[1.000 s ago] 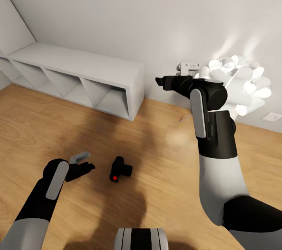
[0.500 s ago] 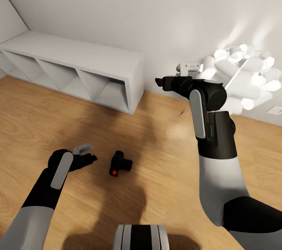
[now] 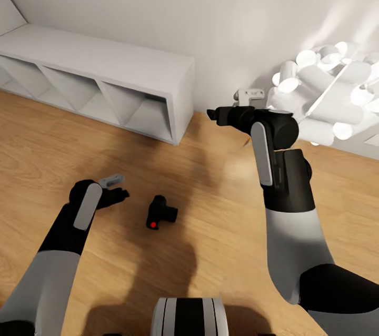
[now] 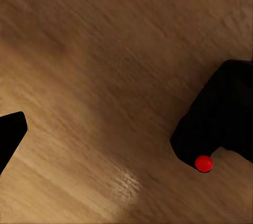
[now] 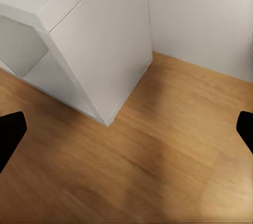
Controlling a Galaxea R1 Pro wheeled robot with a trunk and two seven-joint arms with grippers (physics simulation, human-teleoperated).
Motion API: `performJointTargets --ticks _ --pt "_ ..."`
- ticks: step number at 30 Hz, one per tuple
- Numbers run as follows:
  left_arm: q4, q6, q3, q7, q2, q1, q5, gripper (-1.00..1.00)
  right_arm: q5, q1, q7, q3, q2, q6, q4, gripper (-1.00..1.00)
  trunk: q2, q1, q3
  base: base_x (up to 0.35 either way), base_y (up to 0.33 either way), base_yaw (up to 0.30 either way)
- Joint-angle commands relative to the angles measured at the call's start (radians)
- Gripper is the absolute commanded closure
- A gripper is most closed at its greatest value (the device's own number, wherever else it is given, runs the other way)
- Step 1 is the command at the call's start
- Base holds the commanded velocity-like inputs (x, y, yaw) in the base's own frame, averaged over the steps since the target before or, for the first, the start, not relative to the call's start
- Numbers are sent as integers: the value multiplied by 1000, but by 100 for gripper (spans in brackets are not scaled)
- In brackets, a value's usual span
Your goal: Attach the digital camera to the camera tripod in the bedroom.
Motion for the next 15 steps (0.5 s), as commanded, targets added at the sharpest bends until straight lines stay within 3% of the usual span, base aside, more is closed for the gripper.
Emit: performJointTargets --ticks 1,7,15 --pt "8 2 0 16 1 -14 11 -100 -4 -1 -1 0 1 4 3 -100 -1 0 -5 0 0 0" --pt "40 2 7 32 15 -63 11 -100 -6 -11 -1 -3 3 4 71 -100 -2 3 -28 0 0 0" --pt "49 2 20 37 44 -82 24 -100 -8 -47 -1 -8 4 4 168 -100 -4 7 -59 0 0 0"
